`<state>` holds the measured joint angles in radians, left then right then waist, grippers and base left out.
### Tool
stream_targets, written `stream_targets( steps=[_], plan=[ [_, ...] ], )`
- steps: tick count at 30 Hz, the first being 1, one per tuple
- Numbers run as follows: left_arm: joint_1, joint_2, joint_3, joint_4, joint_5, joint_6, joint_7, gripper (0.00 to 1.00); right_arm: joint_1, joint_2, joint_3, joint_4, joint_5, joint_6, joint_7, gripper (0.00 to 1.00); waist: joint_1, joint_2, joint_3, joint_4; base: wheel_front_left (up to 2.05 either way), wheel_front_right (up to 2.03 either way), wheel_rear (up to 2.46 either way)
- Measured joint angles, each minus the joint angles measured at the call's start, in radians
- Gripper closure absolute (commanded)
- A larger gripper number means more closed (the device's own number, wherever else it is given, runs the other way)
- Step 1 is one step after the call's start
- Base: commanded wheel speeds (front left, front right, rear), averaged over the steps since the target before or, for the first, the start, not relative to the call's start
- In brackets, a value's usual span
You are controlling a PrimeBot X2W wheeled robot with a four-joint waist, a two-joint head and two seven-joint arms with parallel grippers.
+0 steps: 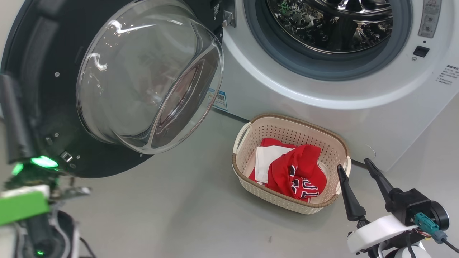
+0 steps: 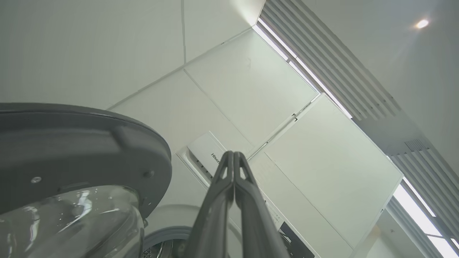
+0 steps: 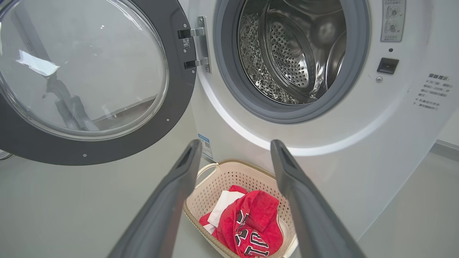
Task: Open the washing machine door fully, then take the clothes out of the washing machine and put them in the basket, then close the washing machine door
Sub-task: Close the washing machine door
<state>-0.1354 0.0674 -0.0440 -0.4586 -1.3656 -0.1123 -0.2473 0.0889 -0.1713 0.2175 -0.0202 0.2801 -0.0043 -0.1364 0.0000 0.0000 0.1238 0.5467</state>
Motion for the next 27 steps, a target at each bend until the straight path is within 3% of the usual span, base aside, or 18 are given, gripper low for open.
stream_targets(
  steps=[7,14,20,27],
  plan=[
    [-0.088,0.051,0.156,0.071,-0.164,0.005,0.024,1.0,0.001,0.0,-0.003,-0.007,0.0,-0.008,0.0,0.0,0.0,0.0,0.008,0.001,0.0,0.0,0.0],
    [-0.118,0.121,0.323,0.276,-0.26,0.084,0.04,1.0,0.0,-0.001,0.009,-0.013,0.0,-0.007,0.003,0.0,0.0,0.0,0.017,-0.008,0.0,0.0,0.0],
    [-0.12,0.155,0.366,0.447,-0.346,0.144,0.089,1.0,0.0,-0.013,0.004,-0.017,0.0,-0.007,0.009,0.0,0.0,0.0,0.027,-0.025,0.0,0.0,0.0],
    [-0.121,0.206,0.383,0.602,-0.362,0.197,0.138,1.0,0.0,-0.025,0.006,-0.025,0.0,-0.006,0.022,0.0,0.0,0.0,0.038,-0.044,0.0,0.0,0.0]
  ],
)
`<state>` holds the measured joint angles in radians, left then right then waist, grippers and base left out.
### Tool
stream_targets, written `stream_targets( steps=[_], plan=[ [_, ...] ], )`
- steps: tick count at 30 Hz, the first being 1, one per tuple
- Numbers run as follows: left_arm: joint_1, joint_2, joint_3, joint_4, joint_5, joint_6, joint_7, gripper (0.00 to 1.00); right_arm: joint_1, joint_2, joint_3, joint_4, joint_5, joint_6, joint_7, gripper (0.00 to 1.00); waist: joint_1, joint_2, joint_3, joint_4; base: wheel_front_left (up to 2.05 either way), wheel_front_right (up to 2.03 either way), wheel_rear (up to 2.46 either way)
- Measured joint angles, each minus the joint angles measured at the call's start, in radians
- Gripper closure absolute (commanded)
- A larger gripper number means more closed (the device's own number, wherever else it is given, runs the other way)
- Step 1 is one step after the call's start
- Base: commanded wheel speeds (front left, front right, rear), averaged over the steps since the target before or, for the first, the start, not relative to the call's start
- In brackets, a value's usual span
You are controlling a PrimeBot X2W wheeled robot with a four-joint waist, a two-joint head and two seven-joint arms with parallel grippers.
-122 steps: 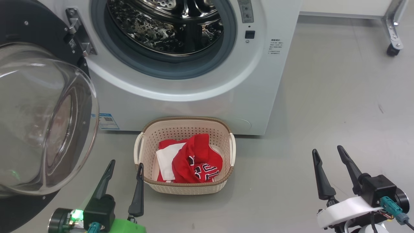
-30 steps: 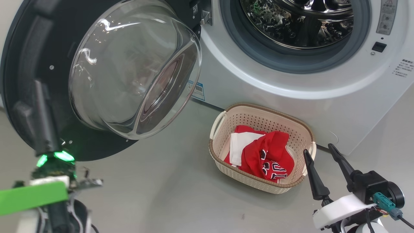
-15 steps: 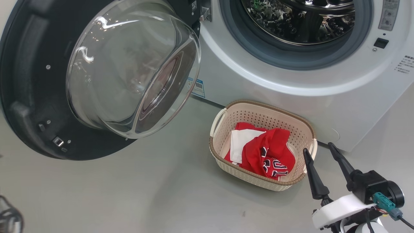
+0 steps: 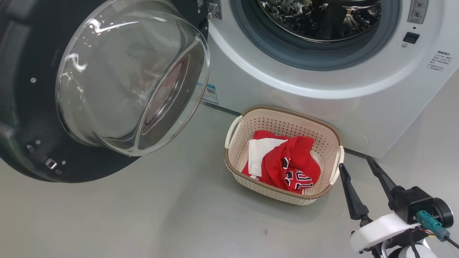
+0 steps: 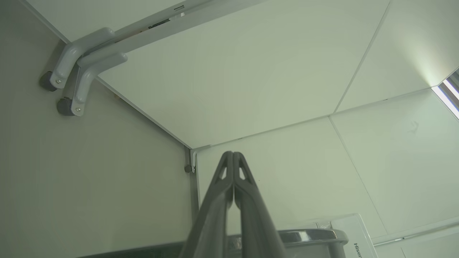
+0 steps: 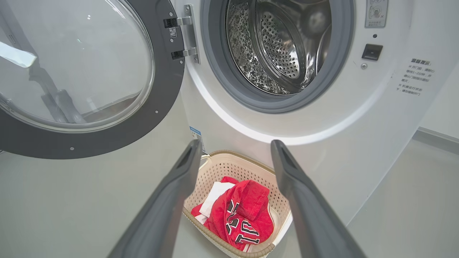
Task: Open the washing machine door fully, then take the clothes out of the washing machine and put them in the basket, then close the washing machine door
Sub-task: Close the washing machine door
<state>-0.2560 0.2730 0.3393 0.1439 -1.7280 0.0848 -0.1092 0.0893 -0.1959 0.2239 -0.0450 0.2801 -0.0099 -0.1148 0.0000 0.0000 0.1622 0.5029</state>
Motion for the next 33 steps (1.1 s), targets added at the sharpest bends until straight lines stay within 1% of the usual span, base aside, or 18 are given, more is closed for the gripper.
stream_targets(
  steps=[6,17,20,25,33],
  plan=[
    [-0.005,0.023,-0.036,0.087,-0.004,0.008,0.053,1.0,0.0,-0.007,0.002,-0.01,-0.001,0.008,0.01,0.0,0.0,0.0,0.011,-0.018,0.0,0.0,0.0],
    [-0.045,0.029,-0.074,0.199,-0.004,0.008,0.109,1.0,-0.001,-0.014,-0.011,-0.017,-0.001,0.008,0.013,0.0,0.0,0.0,0.021,-0.04,0.0,0.0,0.0],
    [-0.048,0.033,-0.083,0.221,-0.004,-0.004,0.127,1.0,-0.001,-0.013,-0.011,-0.02,0.0,0.008,0.013,0.0,0.0,0.0,0.021,-0.04,0.0,0.0,0.0],
    [-0.053,0.053,-0.11,0.248,-0.004,-0.035,0.17,1.0,-0.001,-0.016,-0.014,-0.034,0.0,0.007,0.017,0.0,0.0,0.0,0.027,-0.037,0.0,0.0,0.0],
    [-0.065,0.055,-0.12,0.285,-0.004,-0.075,0.208,1.0,-0.001,-0.018,-0.013,-0.034,0.0,0.008,0.022,0.0,0.0,0.0,0.031,-0.035,0.0,0.0,0.0]
  ],
)
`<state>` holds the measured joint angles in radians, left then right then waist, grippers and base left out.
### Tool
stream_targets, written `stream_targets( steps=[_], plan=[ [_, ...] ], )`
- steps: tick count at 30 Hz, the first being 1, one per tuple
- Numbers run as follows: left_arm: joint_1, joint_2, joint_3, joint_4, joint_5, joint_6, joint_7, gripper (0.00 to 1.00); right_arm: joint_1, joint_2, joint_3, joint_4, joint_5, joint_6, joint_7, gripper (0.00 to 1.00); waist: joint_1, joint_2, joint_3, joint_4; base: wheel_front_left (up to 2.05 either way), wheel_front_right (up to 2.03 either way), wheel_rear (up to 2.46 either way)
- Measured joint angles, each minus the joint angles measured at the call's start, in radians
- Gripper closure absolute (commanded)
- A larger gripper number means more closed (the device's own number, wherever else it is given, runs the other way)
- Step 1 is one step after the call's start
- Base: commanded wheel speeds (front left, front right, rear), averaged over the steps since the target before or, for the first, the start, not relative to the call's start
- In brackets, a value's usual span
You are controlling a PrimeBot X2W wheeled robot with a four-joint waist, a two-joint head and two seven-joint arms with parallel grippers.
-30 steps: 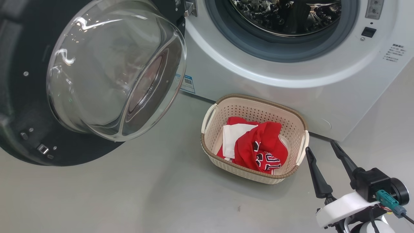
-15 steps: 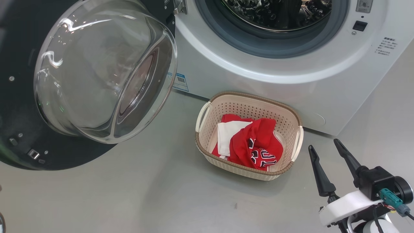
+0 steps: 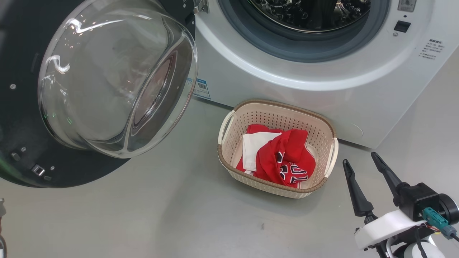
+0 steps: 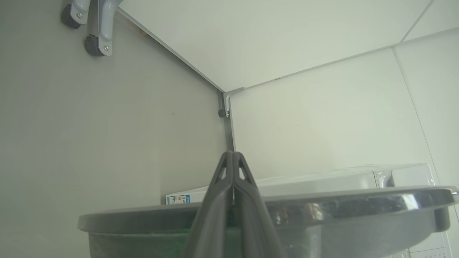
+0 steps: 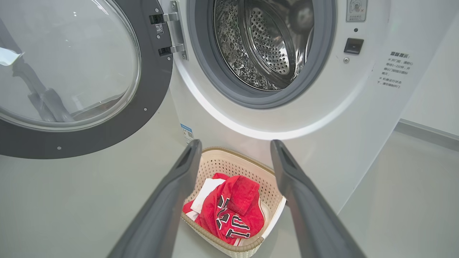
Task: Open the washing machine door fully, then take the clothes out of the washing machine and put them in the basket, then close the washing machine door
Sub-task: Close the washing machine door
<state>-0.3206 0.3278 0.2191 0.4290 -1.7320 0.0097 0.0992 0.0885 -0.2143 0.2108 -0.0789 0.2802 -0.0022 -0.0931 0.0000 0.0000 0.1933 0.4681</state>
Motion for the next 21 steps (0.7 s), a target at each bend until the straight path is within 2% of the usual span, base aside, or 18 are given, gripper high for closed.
stream_targets(
  steps=[4,12,17,21],
  plan=[
    [-0.001,0.0,0.002,0.016,-0.007,-0.021,0.016,1.0,0.0,0.0,0.001,-0.001,0.0,0.001,0.0,0.0,0.0,0.0,0.001,-0.001,0.0,0.0,0.0],
    [0.022,-0.001,0.026,0.012,-0.043,-0.095,0.036,1.0,-0.007,0.0,0.007,-0.003,0.0,0.001,0.001,0.0,0.0,0.0,0.005,-0.025,0.0,0.0,0.0],
    [0.059,-0.012,0.033,-0.018,-0.045,-0.113,0.04,1.0,-0.007,0.003,0.002,-0.003,0.001,-0.001,0.001,0.0,0.0,0.0,0.006,-0.041,0.0,0.0,0.0],
    [0.08,-0.044,0.017,-0.052,-0.045,-0.122,0.054,1.0,-0.007,0.004,-0.006,-0.003,0.003,-0.001,0.0,0.0,0.0,0.0,0.006,-0.044,0.0,0.0,0.0]
  ],
)
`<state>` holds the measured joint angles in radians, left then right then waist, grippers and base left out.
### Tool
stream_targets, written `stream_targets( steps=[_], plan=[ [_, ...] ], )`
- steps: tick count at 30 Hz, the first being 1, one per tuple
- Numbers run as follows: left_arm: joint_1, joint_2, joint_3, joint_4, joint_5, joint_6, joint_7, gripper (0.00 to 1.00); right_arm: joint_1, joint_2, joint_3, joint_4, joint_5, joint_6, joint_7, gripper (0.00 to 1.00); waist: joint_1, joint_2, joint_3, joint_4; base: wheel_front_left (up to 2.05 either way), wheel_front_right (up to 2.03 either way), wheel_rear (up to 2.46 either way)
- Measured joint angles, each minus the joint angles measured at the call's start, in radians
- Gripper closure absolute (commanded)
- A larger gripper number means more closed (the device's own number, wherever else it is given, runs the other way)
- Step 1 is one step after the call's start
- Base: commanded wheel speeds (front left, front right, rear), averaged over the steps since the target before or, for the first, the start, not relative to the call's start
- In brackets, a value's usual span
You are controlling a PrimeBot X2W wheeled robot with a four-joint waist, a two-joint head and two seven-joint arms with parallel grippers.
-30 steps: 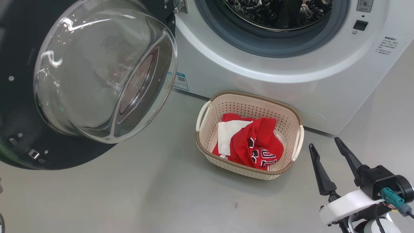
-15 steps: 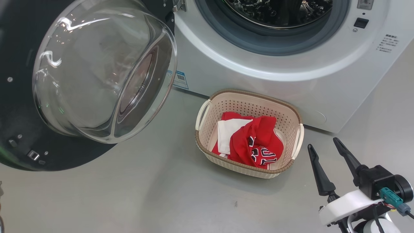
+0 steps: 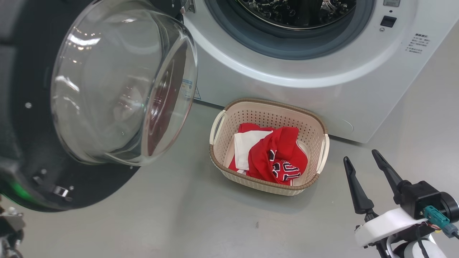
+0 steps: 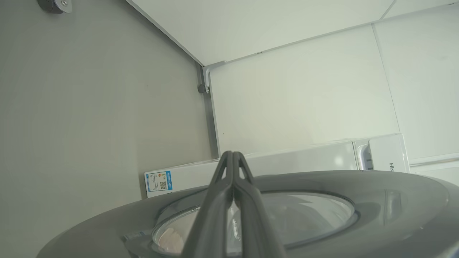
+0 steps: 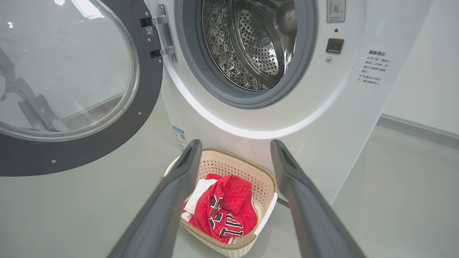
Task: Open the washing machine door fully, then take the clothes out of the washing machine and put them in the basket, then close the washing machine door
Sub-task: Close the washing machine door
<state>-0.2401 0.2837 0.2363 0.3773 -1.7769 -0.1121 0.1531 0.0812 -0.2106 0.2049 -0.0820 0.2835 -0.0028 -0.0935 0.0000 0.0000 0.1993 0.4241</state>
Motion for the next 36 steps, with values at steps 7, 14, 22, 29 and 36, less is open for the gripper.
stream_targets(
  steps=[7,14,22,29,36],
  plan=[
    [0.061,-0.058,-0.025,-0.065,0.001,-0.008,0.014,1.0,0.0,0.008,0.0,0.0,0.0,0.0,-0.006,0.0,0.0,0.0,-0.004,-0.004,0.0,0.0,0.0],
    [0.139,-0.092,-0.038,-0.171,0.001,-0.008,0.036,1.0,0.0,0.012,0.002,0.003,0.006,-0.001,-0.01,0.0,0.0,0.0,-0.01,-0.01,0.0,0.0,0.0],
    [0.197,-0.139,-0.102,-0.316,0.012,-0.008,0.085,1.0,-0.001,0.019,0.019,0.01,0.007,0.0,-0.018,0.0,0.0,0.0,-0.016,-0.021,0.0,0.0,0.0],
    [0.265,-0.175,-0.138,-0.421,0.018,-0.008,0.115,1.0,-0.013,0.03,0.028,0.016,0.008,0.001,-0.024,0.0,0.0,0.0,-0.016,-0.059,0.0,0.0,0.0],
    [0.307,-0.201,-0.184,-0.497,0.019,-0.008,0.146,1.0,-0.022,0.04,0.03,0.024,0.008,0.001,-0.027,0.0,0.0,0.0,-0.009,-0.111,0.0,0.0,0.0]
  ],
)
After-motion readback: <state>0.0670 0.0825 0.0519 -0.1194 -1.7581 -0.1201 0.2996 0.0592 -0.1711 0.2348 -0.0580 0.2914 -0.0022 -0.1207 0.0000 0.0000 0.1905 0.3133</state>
